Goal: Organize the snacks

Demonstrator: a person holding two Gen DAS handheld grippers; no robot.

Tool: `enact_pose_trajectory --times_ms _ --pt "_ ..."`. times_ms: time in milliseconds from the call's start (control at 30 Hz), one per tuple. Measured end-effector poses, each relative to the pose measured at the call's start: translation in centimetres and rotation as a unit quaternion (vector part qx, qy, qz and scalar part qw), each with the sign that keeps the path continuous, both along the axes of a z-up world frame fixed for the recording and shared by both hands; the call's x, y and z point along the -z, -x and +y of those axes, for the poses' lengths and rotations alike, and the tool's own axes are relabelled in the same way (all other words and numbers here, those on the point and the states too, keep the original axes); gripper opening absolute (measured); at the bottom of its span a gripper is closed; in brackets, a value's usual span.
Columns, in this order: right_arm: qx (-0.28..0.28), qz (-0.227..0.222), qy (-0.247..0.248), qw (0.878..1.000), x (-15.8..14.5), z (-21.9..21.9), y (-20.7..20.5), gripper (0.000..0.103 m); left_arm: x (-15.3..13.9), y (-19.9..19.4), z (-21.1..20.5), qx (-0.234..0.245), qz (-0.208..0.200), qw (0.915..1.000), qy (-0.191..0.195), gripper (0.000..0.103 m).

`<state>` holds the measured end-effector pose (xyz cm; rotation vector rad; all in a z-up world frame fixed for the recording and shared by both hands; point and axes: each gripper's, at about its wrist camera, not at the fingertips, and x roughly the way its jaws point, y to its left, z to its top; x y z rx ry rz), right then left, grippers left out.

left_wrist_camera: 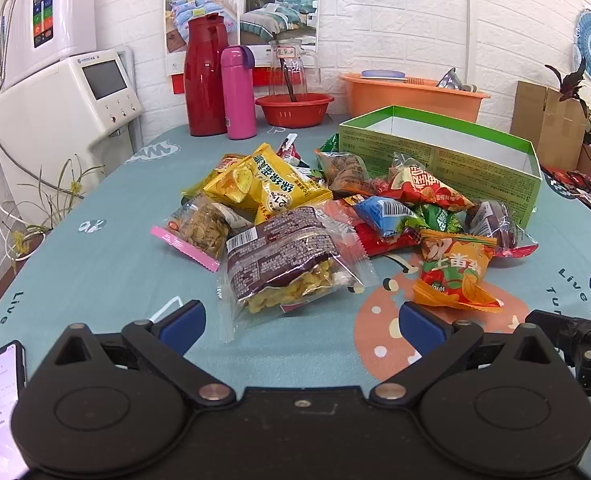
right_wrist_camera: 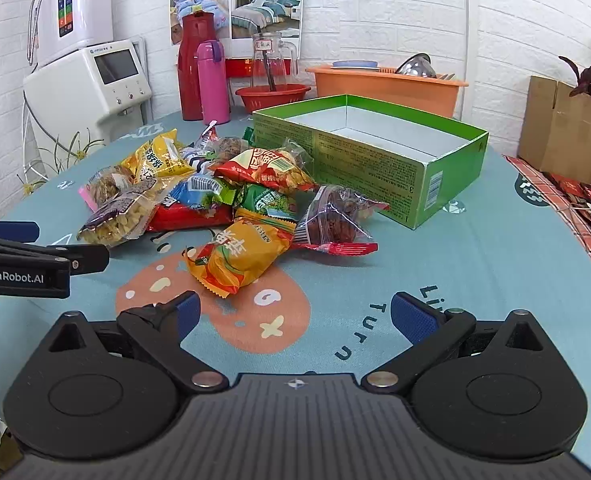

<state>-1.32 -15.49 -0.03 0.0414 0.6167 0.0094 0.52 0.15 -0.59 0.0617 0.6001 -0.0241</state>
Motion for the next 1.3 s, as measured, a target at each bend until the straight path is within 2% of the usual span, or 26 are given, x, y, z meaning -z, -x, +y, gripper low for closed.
enact_pose_trajectory --times_ms 1300 --pt "-0.012 0.005 0.029 0.999 0.4 1.6 -1.4 0.103 -0.1 0.0 1.8 -0.007 -0.004 0.9997 0.023 0.103"
